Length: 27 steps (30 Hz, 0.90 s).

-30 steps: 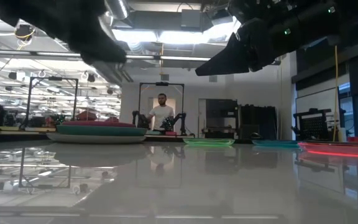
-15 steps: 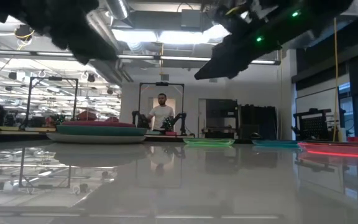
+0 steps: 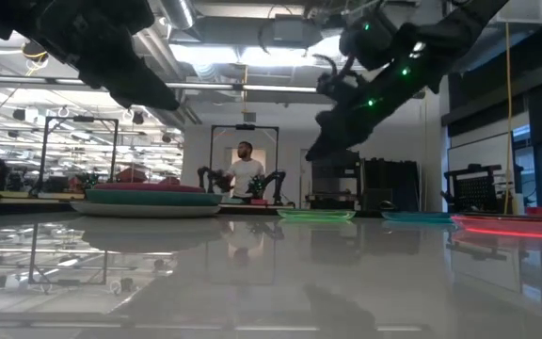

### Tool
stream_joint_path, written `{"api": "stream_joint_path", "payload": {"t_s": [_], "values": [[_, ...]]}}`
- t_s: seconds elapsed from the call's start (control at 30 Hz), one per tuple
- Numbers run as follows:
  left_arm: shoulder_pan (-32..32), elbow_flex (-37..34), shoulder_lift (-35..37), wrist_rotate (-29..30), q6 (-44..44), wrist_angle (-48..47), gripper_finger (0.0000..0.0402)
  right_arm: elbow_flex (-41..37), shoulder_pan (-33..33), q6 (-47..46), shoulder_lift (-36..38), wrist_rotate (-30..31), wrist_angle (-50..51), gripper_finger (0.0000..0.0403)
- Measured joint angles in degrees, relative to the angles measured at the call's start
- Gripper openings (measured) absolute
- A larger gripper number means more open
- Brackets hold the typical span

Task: Stack plastic plates
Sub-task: Stack the light green plate on the yellow plate

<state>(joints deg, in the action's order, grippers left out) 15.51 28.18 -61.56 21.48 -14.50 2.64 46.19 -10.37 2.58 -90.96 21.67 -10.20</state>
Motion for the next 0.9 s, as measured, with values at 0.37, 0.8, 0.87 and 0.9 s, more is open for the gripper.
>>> {"api": "stream_joint_path", "payload": {"t_s": [0.37, 0.8, 0.87, 0.9], "values": [[0.0, 0.0, 0.0, 0.2, -0.4, 0.0, 0.0112, 0.0, -7.0, 0.6, -0.9, -11.2, 4.4, 0.0158], [0.0, 0.0, 0.0, 0.2, -0.5, -0.1, 0.0112, 0.0, -8.0, 3.9, -10.4, -11.2, 2.5, 0.0158], [0.0, 0.0, 0.0, 0.3, -0.5, -0.1, 0.0112, 0.0, -8.1, 3.9, -10.7, -11.0, 2.4, 0.0158], [0.0, 0.0, 0.0, 0.4, -0.5, -0.1, 0.0112, 0.0, -8.2, 4.0, -10.9, -10.4, 2.2, 0.0158]]}}
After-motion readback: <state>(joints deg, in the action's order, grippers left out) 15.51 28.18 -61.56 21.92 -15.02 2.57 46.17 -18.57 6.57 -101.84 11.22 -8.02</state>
